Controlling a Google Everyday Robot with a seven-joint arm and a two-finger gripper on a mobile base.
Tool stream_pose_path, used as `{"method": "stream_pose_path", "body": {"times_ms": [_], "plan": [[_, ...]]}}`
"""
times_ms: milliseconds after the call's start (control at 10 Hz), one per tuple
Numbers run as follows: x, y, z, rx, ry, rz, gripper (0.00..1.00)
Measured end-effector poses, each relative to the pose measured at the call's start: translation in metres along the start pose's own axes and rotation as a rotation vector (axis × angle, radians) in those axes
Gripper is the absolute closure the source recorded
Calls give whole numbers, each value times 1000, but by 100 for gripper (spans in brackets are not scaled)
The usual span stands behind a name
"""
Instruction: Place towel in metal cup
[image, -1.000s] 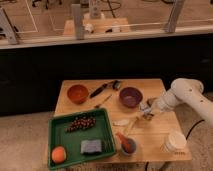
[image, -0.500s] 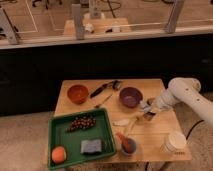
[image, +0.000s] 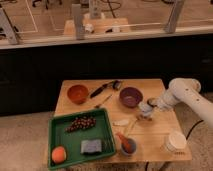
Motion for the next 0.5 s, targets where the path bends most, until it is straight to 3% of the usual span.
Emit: {"method": "stream_pose_path", "body": {"times_ms": [500], "plan": [[10,-7,-6,-3,-10,9,20]]}}
